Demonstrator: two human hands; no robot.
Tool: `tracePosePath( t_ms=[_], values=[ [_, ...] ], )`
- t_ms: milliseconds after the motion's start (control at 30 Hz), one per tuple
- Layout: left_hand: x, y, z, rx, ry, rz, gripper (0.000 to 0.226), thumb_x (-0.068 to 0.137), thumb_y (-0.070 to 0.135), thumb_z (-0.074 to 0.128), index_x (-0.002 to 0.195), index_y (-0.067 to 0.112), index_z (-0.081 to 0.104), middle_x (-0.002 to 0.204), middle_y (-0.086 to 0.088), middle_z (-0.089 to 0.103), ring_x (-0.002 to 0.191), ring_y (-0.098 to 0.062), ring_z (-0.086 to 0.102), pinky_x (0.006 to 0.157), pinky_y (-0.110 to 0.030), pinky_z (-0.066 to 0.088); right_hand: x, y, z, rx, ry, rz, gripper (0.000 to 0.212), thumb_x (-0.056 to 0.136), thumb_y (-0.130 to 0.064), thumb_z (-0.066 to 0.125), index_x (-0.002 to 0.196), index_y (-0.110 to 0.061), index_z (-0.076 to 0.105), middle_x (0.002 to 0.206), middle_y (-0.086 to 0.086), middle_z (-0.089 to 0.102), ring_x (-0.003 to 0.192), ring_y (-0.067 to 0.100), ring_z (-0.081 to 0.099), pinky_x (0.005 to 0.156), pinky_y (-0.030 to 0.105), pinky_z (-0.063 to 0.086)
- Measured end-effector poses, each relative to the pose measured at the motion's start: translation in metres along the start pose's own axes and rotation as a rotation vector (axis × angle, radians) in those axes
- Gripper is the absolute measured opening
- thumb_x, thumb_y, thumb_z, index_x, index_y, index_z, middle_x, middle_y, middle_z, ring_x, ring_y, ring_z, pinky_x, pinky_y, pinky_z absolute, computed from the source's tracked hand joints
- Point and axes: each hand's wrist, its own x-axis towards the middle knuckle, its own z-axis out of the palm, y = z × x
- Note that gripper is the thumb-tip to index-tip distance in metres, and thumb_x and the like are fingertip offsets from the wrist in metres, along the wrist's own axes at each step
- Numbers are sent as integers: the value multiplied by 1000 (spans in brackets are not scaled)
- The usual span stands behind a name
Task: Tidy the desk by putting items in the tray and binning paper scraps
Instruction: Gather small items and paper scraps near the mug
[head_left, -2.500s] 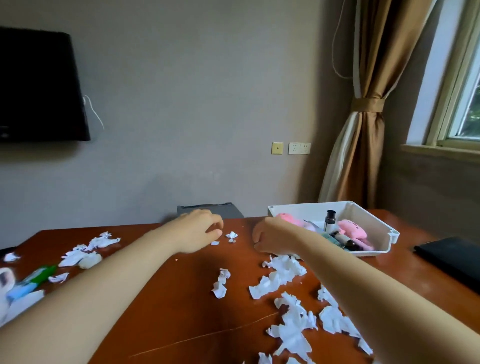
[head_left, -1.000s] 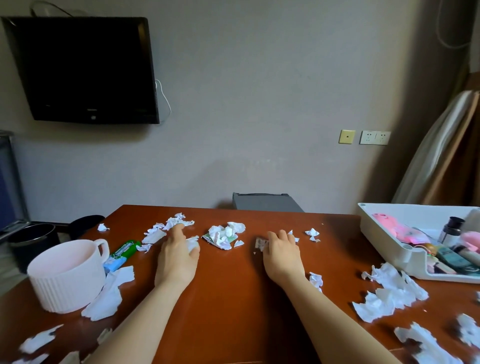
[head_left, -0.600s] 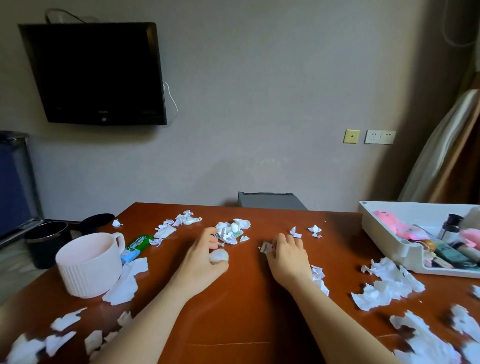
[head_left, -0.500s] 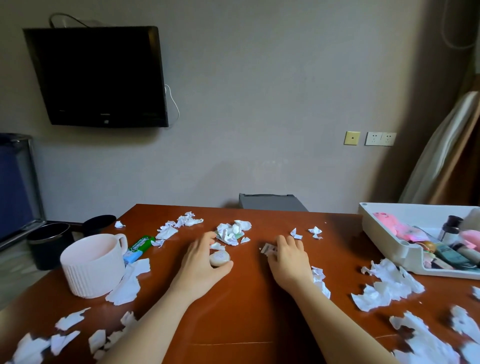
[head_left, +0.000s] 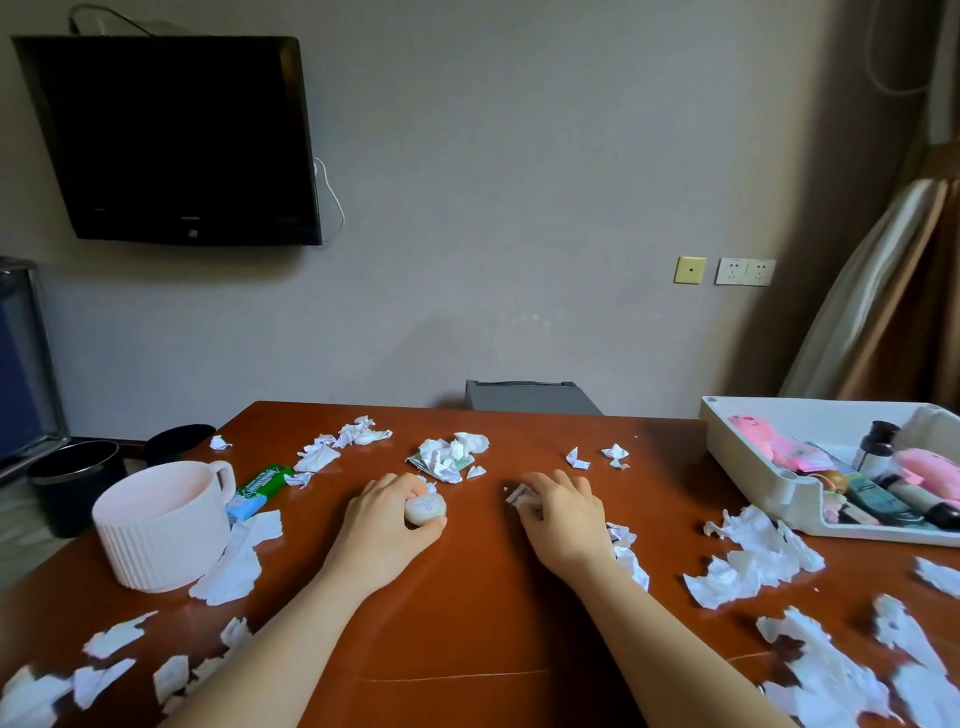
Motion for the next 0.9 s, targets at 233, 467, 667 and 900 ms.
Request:
tracePosePath(
  t_ms=[233, 467, 667, 900],
  values=[
    [-5, 13, -9, 42, -18, 118, 30, 85, 33, 64, 110, 17, 59, 110, 2, 57, 105, -15, 53, 88, -23, 41, -4, -1, -9, 68, -67, -13, 39, 94, -22, 49, 132, -29, 47, 122, 1, 52, 117, 22, 46, 100, 34, 37],
    [-12, 32, -17, -81, -8, 141, 36, 85, 31, 66, 117, 26, 52, 112, 14, 48, 107, -5, 44, 83, -15, 37, -25, 1, -30, 121, -119, 12, 44, 92, -13, 55, 135, -15, 44, 126, 8, 49, 109, 24, 55, 87, 23, 48],
    [-18, 69, -50, -154, -96, 234, 26, 85, 30, 67, 108, 29, 54, 109, 11, 53, 104, -8, 52, 87, -25, 48, -47, 13, -69, 175, -57, 38, 39, 94, -17, 53, 133, -17, 46, 118, 5, 63, 102, 22, 63, 85, 29, 54],
    [-35, 106, -60, -220, -192, 218, 22, 82, 35, 68, 101, 30, 59, 104, 12, 60, 103, -5, 55, 84, -23, 47, -69, 29, -128, 99, -10, 27, 32, 90, -17, 59, 122, -16, 61, 125, 4, 63, 111, 22, 61, 89, 30, 53]
  ],
)
